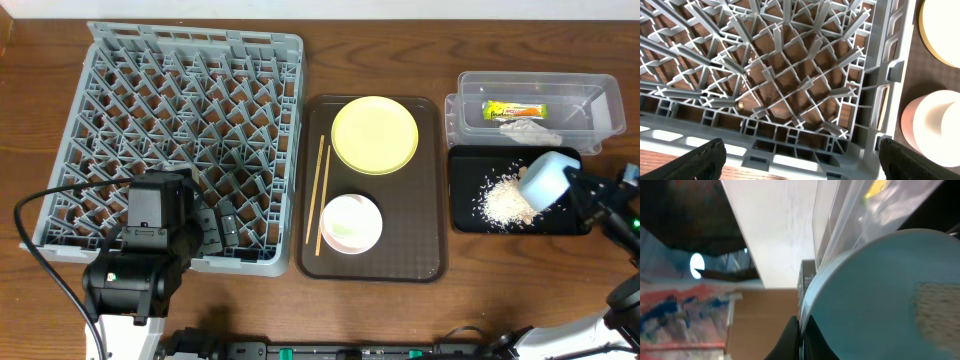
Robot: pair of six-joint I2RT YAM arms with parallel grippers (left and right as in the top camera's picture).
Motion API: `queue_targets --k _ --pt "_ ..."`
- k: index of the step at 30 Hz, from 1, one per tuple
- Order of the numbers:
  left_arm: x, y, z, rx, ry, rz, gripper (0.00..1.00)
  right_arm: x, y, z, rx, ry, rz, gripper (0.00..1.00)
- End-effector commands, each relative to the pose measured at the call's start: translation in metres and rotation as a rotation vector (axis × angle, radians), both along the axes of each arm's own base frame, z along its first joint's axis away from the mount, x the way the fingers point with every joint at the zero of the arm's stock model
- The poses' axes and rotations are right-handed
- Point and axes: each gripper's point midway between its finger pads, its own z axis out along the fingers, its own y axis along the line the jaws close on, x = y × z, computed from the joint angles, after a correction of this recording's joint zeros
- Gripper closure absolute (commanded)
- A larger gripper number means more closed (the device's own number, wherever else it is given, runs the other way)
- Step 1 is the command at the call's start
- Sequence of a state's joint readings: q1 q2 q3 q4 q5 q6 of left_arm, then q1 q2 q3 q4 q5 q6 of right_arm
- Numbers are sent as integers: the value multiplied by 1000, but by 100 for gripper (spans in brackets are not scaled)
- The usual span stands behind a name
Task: Sort waste into correct bins and load items into the dishwasher
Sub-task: 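Tip the blue bowl over the black tray to pour out rice, then place the emptied blue bowl onto the yellow plate with the right gripper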
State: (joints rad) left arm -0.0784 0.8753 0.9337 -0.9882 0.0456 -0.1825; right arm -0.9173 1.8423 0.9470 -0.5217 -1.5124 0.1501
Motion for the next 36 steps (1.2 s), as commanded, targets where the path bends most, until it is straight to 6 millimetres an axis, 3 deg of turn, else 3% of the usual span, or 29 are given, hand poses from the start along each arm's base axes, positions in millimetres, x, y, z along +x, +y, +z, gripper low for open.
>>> queue_targets --k 1,6,11,20,21,25,29,36 --pt "2 2 7 10 -19 -4 2 -5 -10 6 67 -8 -28 99" --pt "2 2 7 10 -18 -4 2 2 8 6 73 -3 25 99" --pt "2 2 7 10 -18 -4 2 13 42 6 70 -1 129 99" --pt "2 2 7 10 -18 -4 2 17 132 5 0 4 376 99" --pt "2 2 7 10 -18 -4 2 14 147 8 -42 -2 418 99" --pt "2 2 7 10 -18 -4 2 11 175 20 -214 -39 499 99" --pt "2 2 7 10 -19 -4 2 14 210 18 -591 -85 575 99" --pt "2 2 7 10 -18 -4 2 41 280 20 -1033 -298 617 99"
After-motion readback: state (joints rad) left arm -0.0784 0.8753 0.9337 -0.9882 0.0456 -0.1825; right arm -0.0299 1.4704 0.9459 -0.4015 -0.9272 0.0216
